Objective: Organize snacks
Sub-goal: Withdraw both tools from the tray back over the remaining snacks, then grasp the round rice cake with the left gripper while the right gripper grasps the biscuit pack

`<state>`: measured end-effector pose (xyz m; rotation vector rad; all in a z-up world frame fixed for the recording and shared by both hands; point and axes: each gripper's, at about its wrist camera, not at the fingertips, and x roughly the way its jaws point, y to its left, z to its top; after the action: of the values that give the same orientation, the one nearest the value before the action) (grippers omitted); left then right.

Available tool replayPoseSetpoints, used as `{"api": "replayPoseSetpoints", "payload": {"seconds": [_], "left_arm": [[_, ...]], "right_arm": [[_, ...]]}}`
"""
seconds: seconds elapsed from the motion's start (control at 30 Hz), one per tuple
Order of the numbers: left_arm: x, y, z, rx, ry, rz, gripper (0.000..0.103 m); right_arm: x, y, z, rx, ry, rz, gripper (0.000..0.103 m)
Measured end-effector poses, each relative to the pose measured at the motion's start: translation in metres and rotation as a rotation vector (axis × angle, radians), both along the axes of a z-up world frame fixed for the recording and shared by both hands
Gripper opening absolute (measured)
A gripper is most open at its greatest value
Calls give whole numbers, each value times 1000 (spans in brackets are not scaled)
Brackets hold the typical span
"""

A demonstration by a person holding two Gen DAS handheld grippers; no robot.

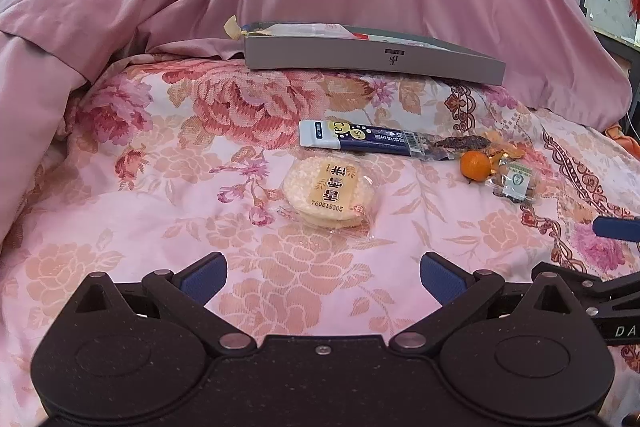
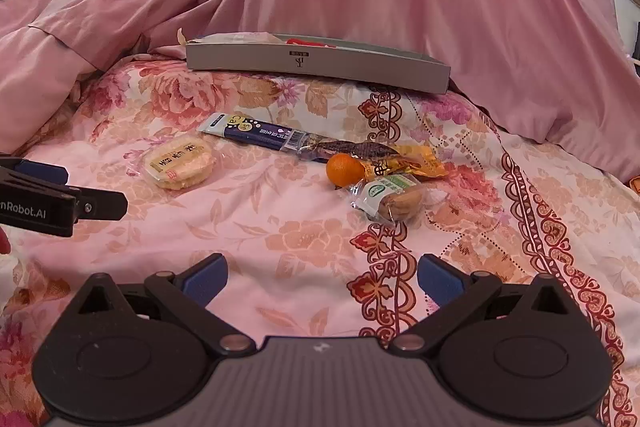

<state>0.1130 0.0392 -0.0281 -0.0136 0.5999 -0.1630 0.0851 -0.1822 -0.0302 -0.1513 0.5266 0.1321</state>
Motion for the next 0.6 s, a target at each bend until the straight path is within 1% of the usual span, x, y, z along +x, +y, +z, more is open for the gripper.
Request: {"api": "replayPoseSetpoints", "payload": {"seconds": [0.13, 0.27, 0.3, 0.5, 0.53, 0.6], "left_arm": [[10, 0, -1, -11, -19, 1, 102], [32, -7, -2, 29, -58, -3, 102], [38, -8, -2, 29, -64, -7, 102], [71, -8, -6, -9, -65, -39, 102], [75, -9, -7, 0, -63, -47, 102], [82, -9, -10, 45, -65, -67, 102]], "right_arm": [[6, -1, -1, -1, 6, -9, 103], [15, -3, -2, -10, 13, -21, 103], [18, -4, -2, -11, 16, -27, 103], [41, -15, -3, -24, 28, -61, 103], [46, -16, -2, -27, 29, -63, 103], [56, -21, 0, -12, 24, -60, 103]]}}
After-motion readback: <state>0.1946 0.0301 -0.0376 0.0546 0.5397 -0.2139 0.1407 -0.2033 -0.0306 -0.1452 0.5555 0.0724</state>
